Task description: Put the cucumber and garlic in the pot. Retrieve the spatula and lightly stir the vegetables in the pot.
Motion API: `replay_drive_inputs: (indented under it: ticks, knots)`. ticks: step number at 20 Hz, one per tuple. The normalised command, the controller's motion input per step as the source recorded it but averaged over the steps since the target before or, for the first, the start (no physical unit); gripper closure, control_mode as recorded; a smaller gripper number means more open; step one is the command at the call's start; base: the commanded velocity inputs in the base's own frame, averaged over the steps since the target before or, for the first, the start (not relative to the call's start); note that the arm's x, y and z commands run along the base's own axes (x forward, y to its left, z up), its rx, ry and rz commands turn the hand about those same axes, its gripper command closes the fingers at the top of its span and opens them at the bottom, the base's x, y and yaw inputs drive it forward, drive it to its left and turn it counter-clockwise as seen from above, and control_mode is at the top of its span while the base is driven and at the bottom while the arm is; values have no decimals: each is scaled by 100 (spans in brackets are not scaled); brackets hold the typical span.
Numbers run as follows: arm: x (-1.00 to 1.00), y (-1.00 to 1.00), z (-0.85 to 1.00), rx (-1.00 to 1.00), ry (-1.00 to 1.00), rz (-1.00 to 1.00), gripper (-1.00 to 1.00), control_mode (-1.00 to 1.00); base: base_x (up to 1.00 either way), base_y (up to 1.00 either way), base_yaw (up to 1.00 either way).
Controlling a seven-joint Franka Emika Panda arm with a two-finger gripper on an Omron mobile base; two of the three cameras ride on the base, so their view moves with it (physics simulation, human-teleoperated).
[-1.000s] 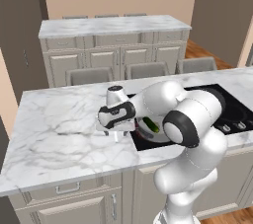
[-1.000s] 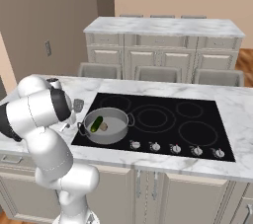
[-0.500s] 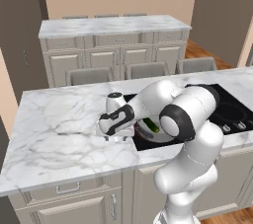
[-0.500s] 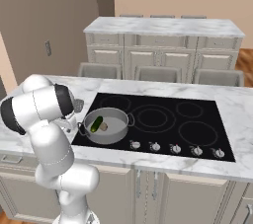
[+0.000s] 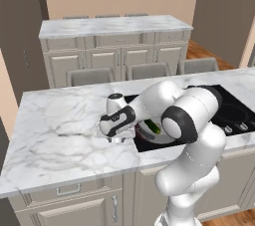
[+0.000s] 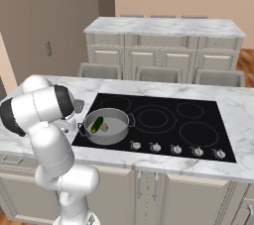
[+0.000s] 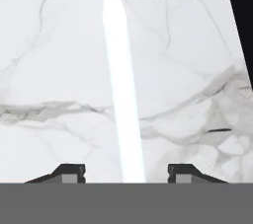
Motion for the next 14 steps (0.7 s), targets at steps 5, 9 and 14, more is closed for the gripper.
replay_drive_inputs:
  ticks: [5, 9, 14]
  knots:
    - [-13, 0, 0, 0, 0, 0, 100, -100, 0, 0, 0]
    - [-24, -2, 0, 0, 0, 0, 100, -100, 0, 0, 0]
    - [-51, -11, 60, 0, 0, 6, 100, -100, 0, 0, 0]
